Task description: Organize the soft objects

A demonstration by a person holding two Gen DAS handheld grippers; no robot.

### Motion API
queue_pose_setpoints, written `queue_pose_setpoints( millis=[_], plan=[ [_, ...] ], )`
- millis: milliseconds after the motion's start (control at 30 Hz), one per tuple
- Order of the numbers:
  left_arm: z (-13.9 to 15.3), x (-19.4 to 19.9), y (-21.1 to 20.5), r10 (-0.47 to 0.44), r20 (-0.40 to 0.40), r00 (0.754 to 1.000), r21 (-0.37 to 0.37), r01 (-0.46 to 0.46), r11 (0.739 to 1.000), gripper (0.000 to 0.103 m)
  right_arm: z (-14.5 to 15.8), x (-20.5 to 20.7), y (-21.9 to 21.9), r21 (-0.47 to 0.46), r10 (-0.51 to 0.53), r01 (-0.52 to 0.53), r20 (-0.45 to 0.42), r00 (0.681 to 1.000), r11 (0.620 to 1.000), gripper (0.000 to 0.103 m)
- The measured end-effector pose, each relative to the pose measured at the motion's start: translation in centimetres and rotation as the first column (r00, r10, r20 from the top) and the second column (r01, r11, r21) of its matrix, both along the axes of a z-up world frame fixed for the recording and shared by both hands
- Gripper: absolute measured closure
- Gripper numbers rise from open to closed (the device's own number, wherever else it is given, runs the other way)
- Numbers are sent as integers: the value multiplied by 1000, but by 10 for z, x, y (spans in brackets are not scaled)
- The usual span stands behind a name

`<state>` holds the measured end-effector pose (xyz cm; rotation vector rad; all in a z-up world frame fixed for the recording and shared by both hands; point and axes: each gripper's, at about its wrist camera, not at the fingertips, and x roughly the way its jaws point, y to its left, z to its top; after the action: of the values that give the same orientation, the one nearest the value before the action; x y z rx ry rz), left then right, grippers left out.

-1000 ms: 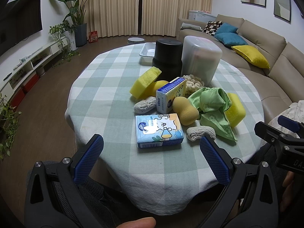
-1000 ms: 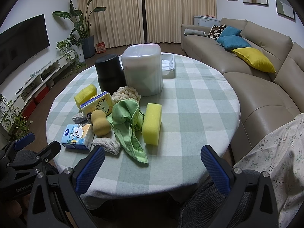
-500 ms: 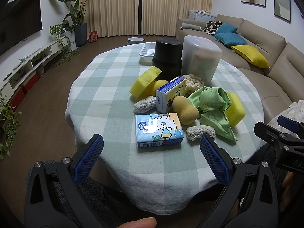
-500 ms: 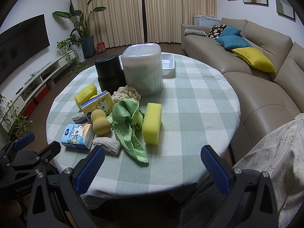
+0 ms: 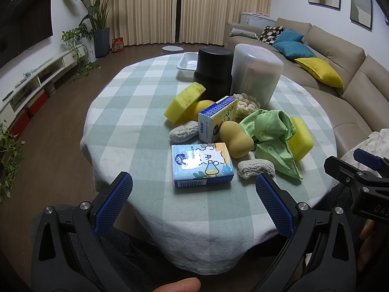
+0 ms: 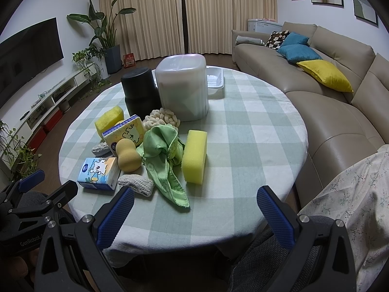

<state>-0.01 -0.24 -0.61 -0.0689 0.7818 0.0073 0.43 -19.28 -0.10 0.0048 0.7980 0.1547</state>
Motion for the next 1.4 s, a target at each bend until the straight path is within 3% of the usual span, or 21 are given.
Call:
queue_pose_setpoints(
  millis=[100,267,400,600,767,867,1000,1067,1400],
  plan=[
    [-4,-1,3,-14,-5,1000,-30,14,999,0,1,1,-1,-2,-1,1,-1,1000,1000,0],
    [-21,13,22,-39,-61,997,-147,30,989,1,-2,4,-9,3,-6,6,11,1000,1000,0],
    [-27,20,30,-52,-95,994,-168,35,985,1,-5,17,-21,10,-3,3,1,1000,1000,0],
    [-40,30,34,-83,-141,987,-236,48,971,0,-21,42,-27,34,27,-24,-83,996,999,0],
    [-45,36,25,-177,-160,971,-300,123,946,0,-29,62,-19,33,69,-66,-132,989,997,0],
    [-48,45,19,-208,-231,950,-286,138,948,0,-32,74,-19,25,68,-65,-152,986,998,0],
    [-42,55,21,-180,-210,961,-283,116,952,1,-44,87,-19,66,79,-67,-206,975,996,1],
    [-40,59,15,-178,-204,963,-237,127,963,1,-48,91,-17,85,95,-78,-226,969,993,4],
    [-51,81,11,-81,-243,967,-140,48,989,1,-52,103,-9,77,98,-81,-235,967,994,13]
  ],
)
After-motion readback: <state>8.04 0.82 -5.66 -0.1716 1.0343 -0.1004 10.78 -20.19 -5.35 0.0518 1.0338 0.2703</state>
